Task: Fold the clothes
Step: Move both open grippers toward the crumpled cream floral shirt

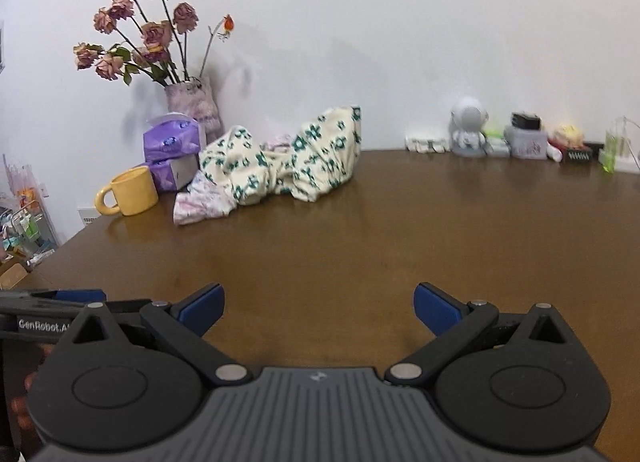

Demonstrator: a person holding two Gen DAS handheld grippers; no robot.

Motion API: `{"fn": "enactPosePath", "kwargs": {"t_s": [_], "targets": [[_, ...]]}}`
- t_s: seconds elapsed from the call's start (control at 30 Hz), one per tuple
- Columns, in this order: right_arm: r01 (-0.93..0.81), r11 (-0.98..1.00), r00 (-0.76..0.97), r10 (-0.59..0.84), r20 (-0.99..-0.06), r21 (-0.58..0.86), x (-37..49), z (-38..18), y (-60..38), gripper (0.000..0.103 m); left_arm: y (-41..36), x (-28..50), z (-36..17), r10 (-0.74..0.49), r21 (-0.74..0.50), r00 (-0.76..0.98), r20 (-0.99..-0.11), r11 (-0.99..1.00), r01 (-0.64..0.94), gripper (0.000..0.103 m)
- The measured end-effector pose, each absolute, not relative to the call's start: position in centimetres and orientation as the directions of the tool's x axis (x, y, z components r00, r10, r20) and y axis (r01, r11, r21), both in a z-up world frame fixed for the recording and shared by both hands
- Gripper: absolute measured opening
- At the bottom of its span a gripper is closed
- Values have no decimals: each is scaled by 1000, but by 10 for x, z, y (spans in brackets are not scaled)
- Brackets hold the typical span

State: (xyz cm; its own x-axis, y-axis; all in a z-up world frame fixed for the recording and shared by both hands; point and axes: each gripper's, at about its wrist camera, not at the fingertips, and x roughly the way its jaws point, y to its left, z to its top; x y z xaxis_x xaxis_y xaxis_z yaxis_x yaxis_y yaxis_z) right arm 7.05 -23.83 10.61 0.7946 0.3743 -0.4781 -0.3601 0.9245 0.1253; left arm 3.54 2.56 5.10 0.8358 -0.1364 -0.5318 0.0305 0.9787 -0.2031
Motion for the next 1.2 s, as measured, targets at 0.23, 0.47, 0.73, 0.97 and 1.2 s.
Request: {"fn": "enactPosePath", "kwargs": {"t_s": [0.23, 0.47, 0.73, 0.97, 1.2], "targets": [[-391, 918, 806, 375, -458, 63, 111, 129, -217, 103, 36, 79, 83, -54, -145, 871, -489, 989, -20, 103], [-410, 912, 793, 373, -482, 32, 172, 142, -188, 103, 45, 137, 101, 8, -124, 884, -468, 989, -75, 103], [-387, 921, 787, 356, -505, 45, 244, 147, -165, 103, 57, 210, 106, 85, -86, 852, -516, 985, -150, 103], [-339, 941, 800, 279, -531, -17, 311, 146, -135, 103, 61, 277, 107, 107, -76, 818, -565, 981, -181, 103], [-320, 947, 791, 254, -556, -23, 376, 126, -115, 102, 68, 332, 106, 127, -76, 794, -595, 974, -212, 103]]}}
